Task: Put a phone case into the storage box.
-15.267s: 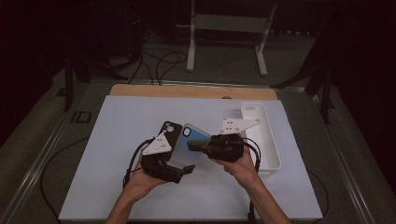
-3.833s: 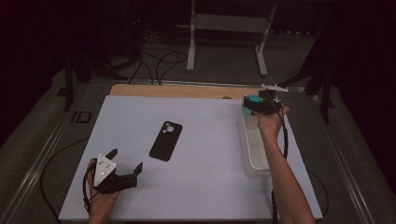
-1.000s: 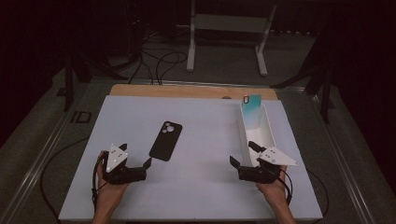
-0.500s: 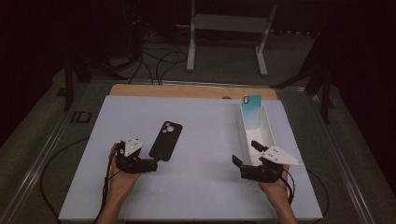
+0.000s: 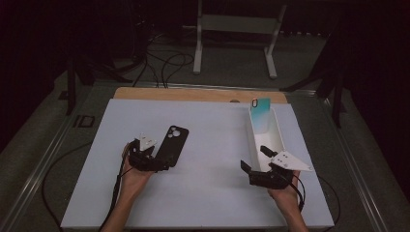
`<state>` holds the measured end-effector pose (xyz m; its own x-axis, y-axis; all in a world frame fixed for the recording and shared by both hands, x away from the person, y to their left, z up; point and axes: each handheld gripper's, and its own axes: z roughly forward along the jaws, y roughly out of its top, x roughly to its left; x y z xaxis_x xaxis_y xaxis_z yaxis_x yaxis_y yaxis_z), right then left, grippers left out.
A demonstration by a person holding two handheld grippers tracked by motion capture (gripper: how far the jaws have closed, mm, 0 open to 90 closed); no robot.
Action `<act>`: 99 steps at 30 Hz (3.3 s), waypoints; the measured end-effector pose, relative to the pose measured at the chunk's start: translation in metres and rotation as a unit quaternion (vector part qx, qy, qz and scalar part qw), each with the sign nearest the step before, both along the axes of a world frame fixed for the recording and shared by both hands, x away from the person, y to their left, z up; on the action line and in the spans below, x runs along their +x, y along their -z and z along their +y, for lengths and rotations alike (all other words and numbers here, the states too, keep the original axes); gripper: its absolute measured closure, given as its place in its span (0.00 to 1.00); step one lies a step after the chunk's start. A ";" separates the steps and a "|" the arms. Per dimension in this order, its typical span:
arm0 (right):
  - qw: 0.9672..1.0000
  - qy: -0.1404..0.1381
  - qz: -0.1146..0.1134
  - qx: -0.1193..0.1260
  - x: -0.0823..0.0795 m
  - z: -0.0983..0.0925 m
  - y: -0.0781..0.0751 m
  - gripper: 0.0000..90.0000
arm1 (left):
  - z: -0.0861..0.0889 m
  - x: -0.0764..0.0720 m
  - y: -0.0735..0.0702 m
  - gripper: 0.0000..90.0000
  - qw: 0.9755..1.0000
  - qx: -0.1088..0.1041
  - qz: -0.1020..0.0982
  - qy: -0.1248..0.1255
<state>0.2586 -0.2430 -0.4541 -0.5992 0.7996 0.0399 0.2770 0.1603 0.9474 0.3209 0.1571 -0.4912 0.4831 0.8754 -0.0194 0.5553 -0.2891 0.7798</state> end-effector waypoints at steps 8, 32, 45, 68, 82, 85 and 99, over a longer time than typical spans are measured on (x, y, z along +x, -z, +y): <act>1.000 0.002 0.000 -0.004 0.000 0.001 0.000 0.10 | -0.005 0.013 0.005 0.00 1.000 0.005 0.025 0.003; 1.000 0.003 0.001 -0.006 -0.001 0.001 0.000 0.10 | -0.022 0.032 0.015 0.00 0.998 0.034 0.060 0.013; 1.000 0.002 0.000 -0.006 -0.001 0.001 0.000 0.10 | -0.032 0.039 0.024 0.00 0.995 0.052 0.089 0.017; 1.000 0.002 0.001 -0.007 0.000 0.002 0.001 0.10 | -0.036 0.051 0.031 0.01 0.987 0.080 0.141 -0.007; 1.000 0.002 0.002 -0.009 -0.001 0.003 0.000 0.10 | -0.035 0.050 0.027 0.14 0.986 0.080 0.145 -0.018; 1.000 0.001 0.002 -0.010 -0.001 0.004 0.000 0.10 | -0.034 0.050 0.026 0.16 0.986 0.076 0.144 -0.023; 1.000 0.000 0.006 -0.005 0.000 0.002 -0.001 0.10 | -0.029 0.039 0.007 0.17 0.994 0.038 0.098 -0.024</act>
<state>0.2586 -0.2407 -0.4527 -0.5989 0.7999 0.0393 0.2887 0.1698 0.9422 0.3596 0.1277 -0.4986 0.4337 0.9000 -0.0430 0.7097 -0.3119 0.6317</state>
